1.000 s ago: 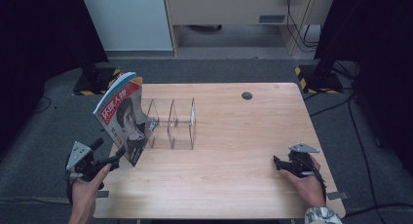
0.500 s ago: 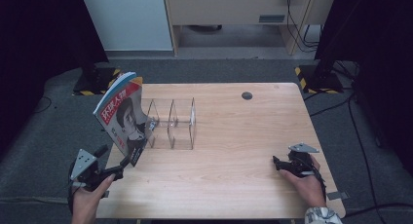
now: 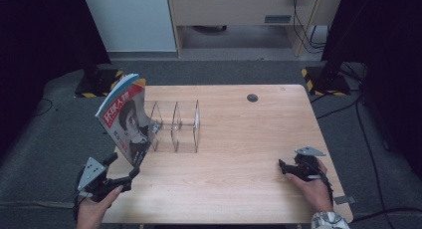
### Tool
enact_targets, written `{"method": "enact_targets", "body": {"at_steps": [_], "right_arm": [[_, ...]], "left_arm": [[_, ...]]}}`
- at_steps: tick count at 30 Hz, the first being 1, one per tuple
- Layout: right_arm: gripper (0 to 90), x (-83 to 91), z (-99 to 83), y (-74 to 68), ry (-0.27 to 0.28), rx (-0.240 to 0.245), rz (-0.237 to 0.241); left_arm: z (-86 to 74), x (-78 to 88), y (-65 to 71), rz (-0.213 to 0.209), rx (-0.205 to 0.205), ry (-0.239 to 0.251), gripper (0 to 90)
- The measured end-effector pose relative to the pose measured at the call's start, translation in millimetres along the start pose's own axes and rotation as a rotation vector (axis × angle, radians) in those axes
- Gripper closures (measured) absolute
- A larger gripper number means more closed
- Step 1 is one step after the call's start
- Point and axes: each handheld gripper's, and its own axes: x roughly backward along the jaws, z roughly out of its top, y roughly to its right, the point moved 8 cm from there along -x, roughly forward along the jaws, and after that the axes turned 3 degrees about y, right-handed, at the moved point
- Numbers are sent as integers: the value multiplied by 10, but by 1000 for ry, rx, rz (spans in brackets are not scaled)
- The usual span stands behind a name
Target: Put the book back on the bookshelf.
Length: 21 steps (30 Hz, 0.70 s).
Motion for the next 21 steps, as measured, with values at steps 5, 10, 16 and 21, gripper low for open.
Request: {"method": "enact_targets", "body": {"at_steps": [5,10,16,21], "right_arm": [[190,0,0,1,0,0,0],[189,0,0,1,0,0,0],[187,-1,1,2,0,1,0],[185,-2,1,2,0,2,0]], "left_arm": [[-7,-92,50,-20,-5,-15,50],[-4,-129,90,-33,-10,-29,47],[31,-194,140,-46,-17,-37,48],[40,-277,183,-57,-23,-50,48]]}}
